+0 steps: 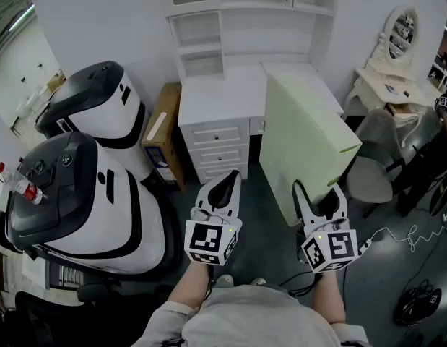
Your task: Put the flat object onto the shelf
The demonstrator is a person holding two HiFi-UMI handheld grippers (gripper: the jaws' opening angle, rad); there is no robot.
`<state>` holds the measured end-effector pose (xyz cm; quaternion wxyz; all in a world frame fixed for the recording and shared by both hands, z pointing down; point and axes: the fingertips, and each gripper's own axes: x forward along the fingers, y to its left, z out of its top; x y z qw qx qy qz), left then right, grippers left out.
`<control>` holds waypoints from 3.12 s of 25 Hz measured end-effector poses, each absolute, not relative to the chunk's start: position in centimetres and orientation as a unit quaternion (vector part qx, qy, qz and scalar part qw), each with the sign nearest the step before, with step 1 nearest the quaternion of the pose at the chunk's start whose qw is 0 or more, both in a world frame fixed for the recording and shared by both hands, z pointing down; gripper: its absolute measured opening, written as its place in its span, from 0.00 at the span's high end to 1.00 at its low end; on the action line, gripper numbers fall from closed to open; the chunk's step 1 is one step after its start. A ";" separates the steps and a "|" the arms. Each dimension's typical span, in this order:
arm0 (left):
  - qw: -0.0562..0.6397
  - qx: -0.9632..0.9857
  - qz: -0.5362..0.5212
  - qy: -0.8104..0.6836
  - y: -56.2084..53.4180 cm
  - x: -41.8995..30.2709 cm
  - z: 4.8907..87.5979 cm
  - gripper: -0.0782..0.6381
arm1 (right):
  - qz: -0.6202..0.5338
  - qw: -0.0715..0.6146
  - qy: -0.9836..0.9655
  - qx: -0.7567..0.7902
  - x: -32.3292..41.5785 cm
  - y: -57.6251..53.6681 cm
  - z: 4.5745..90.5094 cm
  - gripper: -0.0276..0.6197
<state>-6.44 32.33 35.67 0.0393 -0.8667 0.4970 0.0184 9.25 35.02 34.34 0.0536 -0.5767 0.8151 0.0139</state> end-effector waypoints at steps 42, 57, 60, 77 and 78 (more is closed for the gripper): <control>0.037 -0.856 0.027 0.514 23.3 -5.4 35.6 0.87 | -0.011 0.101 0.824 -0.557 11.5 26.6 34.6 0.52; 0.042 -0.877 0.029 0.478 5.4 -9.3 34.3 0.87 | 0.006 0.107 0.795 -0.597 7.2 10.1 33.6 0.52; 0.043 -0.882 0.029 0.468 2.7 -10.0 34.2 0.87 | 0.008 0.109 0.788 -0.605 6.3 7.7 33.6 0.52; 0.030 -0.882 0.033 0.469 -7.6 -9.1 34.5 0.87 | 0.001 0.116 0.789 -0.603 7.3 -1.9 33.5 0.52; 0.030 -0.881 0.033 0.471 -8.3 -8.8 34.4 0.87 | 0.002 0.116 0.792 -0.599 7.6 -2.7 33.4 0.52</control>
